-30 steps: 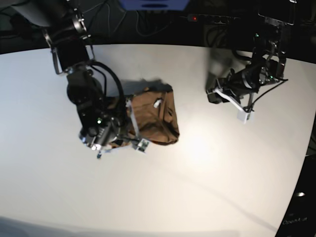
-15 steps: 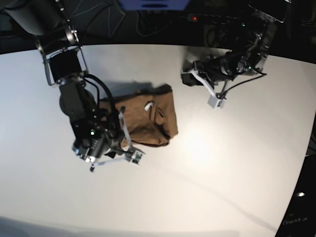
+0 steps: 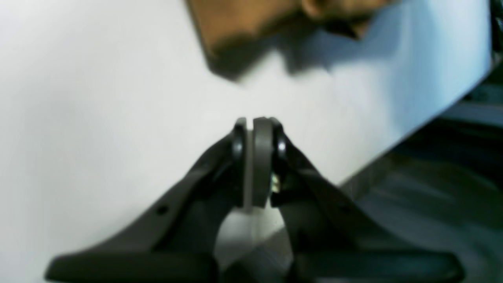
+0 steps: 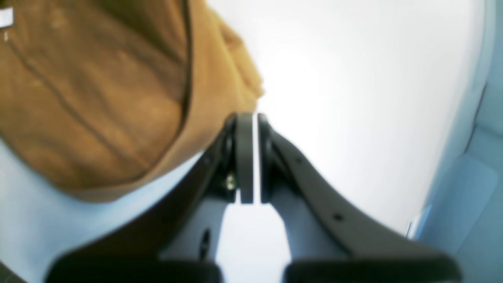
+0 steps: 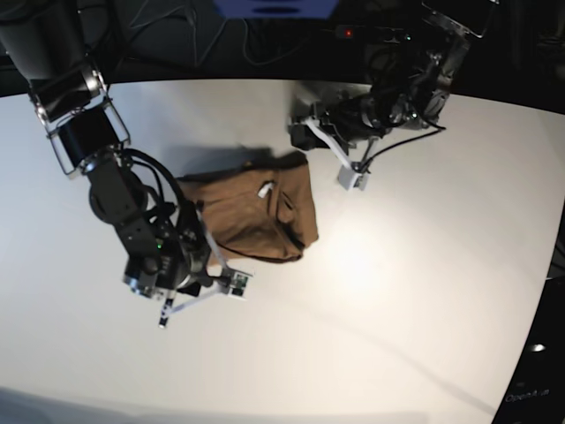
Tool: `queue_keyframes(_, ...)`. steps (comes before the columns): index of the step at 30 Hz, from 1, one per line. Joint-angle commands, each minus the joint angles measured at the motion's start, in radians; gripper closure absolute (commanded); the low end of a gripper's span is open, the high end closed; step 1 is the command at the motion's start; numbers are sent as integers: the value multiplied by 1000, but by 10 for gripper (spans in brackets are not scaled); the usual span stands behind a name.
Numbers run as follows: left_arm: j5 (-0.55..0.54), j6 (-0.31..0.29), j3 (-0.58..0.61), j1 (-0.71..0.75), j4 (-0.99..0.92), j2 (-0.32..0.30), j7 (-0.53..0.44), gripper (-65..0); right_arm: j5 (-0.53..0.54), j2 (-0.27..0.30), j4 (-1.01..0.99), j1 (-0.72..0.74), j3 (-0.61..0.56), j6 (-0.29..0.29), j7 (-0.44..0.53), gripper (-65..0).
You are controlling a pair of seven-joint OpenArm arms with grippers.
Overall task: Fold the T-shirt properly
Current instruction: 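Move the right gripper away and push the bundle with the left gripper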
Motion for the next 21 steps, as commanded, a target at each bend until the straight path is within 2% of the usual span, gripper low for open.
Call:
queue_keyframes(1, -1, -9, 1, -7, 17, 7, -12, -28, -11, 8, -5, 39, -9, -1, 20, -1)
queue_keyframes(13, 34, -12, 4, -22, -84, 90, -20, -28, -11, 46, -248, 165, -201, -1, 249, -1)
queue_keyframes(21, 33, -11, 4, -56, -86, 110, -7, -28, -13, 54, -262, 186, -221, -1, 251, -1)
